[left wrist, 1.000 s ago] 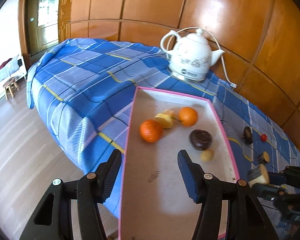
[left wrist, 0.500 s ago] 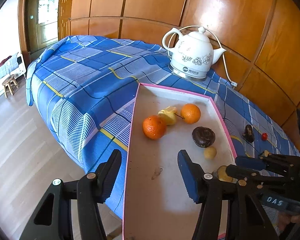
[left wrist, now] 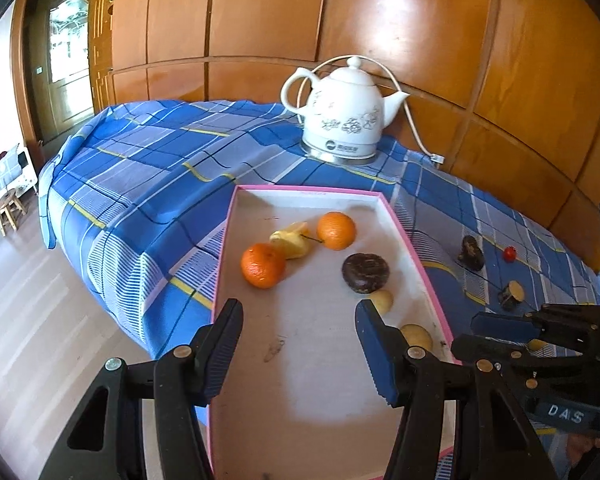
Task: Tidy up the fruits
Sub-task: 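Withdraw both tools from the tray toward the fruit left on the bed, then move the left tool to the tan ball on the bed and close on it, then move the right tool to the red tomato and close on it, then lift the red tomato with the right tool while the left holds the tan ball, then carry the tan ball with the left tool into the tray and release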
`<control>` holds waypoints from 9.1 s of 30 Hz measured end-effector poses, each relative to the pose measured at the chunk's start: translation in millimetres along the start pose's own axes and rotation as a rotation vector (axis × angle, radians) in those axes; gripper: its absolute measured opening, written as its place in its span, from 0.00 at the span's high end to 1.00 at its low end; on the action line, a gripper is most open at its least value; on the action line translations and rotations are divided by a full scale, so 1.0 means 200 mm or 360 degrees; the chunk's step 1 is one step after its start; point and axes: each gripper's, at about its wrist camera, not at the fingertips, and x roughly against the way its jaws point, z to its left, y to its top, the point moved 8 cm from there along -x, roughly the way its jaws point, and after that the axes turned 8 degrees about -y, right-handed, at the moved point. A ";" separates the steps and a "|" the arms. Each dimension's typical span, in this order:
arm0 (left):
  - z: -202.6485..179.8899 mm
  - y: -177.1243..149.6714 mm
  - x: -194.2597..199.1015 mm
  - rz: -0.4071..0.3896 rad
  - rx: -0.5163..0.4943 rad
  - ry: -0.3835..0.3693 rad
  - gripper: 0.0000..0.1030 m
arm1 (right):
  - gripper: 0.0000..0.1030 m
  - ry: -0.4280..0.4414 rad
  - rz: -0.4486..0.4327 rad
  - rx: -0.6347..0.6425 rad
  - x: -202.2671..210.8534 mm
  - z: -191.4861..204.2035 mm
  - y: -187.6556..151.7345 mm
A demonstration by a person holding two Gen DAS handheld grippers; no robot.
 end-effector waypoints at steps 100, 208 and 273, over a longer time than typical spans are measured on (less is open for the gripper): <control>-1.36 -0.37 -0.55 0.0506 -0.0763 -0.0608 0.74 | 0.69 -0.0549 -0.0037 -0.0839 0.45 -1.51 -0.42; -1.21 -0.39 -0.56 0.0285 -0.0788 -0.0615 0.72 | 0.53 -0.0346 -0.0066 -0.0713 0.32 -1.40 -0.28; -0.03 0.09 -0.41 0.0248 0.0151 -0.0179 0.74 | 0.75 -0.0440 0.0305 -0.0280 0.00 -1.14 -0.43</control>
